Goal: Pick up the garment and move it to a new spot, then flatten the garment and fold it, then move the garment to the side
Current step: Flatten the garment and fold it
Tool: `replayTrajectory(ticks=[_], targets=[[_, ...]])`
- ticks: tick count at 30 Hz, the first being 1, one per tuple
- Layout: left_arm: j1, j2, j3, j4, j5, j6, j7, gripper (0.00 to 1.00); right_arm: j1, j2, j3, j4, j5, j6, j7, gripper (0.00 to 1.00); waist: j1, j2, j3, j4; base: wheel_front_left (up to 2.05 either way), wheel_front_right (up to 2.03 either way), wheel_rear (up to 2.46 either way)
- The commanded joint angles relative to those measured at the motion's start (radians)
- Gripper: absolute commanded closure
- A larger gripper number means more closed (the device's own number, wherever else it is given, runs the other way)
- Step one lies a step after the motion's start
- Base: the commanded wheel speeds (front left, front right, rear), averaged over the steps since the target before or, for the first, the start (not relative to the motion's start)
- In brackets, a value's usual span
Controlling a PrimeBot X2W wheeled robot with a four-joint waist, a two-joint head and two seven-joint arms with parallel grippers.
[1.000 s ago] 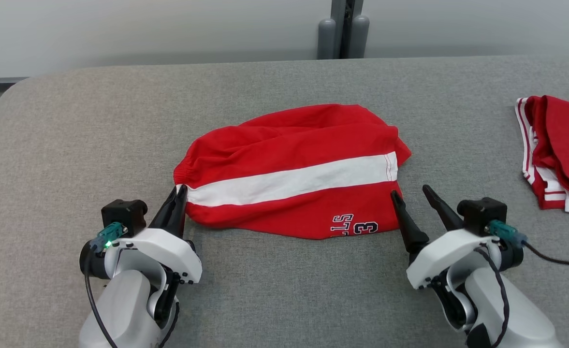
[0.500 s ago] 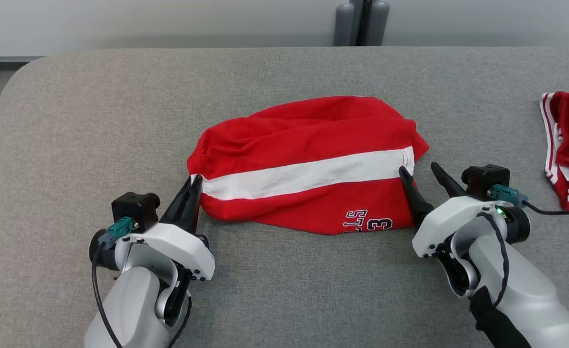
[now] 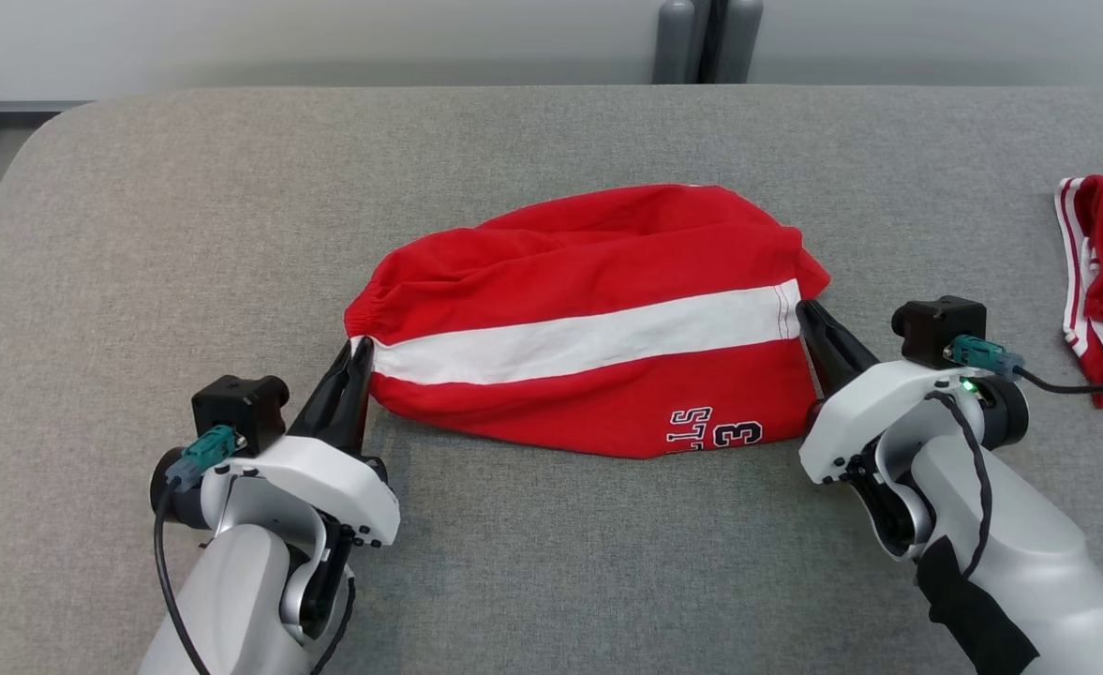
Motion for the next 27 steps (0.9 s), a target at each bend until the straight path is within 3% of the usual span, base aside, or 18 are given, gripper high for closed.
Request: replayTrajectory(ticks=[1,2,3,4,15,16,17,18,19,27], targets=[[0.011,0.010,0.007,-0.008,-0.004,0.006,-0.002,1.00,0.017,-0.008,-0.010,-0.003,0.001,0.000,0.000,1.00,0.0000,0.0000,-0.002,-0.005,0.00,0.00,0.00],[0.017,0.012,0.007,-0.012,-0.006,0.008,0.000,1.00,0.018,-0.005,-0.016,-0.005,0.009,0.000,0.000,1.00,0.0000,0.0000,-0.002,-0.007,0.00,0.00,0.00],[0.019,0.015,0.007,-0.018,-0.007,0.009,0.003,1.00,0.017,-0.004,-0.019,-0.006,0.012,0.000,0.000,0.58,0.0000,0.0000,0.000,-0.008,0.00,0.00,0.00],[0.016,0.019,0.007,-0.020,-0.007,0.010,0.006,1.00,0.017,-0.003,-0.019,-0.005,0.010,0.000,0.000,0.00,0.0000,0.0000,0.003,-0.007,0.00,0.00,0.00],[0.000,0.013,-0.027,-0.038,-0.001,0.012,0.018,1.00,-0.044,0.008,0.021,0.067,0.024,0.000,0.000,0.00,0.0000,0.0000,0.039,0.041,0.00,0.00,0.00],[-0.002,0.012,-0.031,-0.038,-0.001,0.012,0.018,1.00,-0.049,0.008,0.029,0.076,0.026,0.000,0.000,0.26,0.0000,0.0000,0.040,0.045,0.00,0.00,0.00],[-0.003,0.011,-0.033,-0.037,-0.001,0.011,0.018,1.00,-0.053,0.010,0.036,0.082,0.029,0.000,0.000,0.65,0.0000,0.0000,0.041,0.047,0.00,0.00,0.00],[-0.003,0.010,-0.035,-0.036,-0.003,0.012,0.018,1.00,-0.058,0.009,0.044,0.084,0.028,0.000,0.000,0.92,0.0000,0.0000,0.041,0.049,0.00,0.00,0.00],[-0.003,0.010,-0.037,-0.036,-0.004,0.013,0.018,1.00,-0.060,0.008,0.053,0.087,0.026,0.000,0.000,1.00,0.0000,0.0000,0.041,0.050,0.00,0.00,0.00],[0.004,0.018,-0.026,-0.037,-0.018,0.019,0.000,1.00,-0.052,-0.014,0.048,0.045,-0.011,0.000,0.000,1.00,0.0000,0.0000,0.020,0.038,0.00,0.00,0.00]])
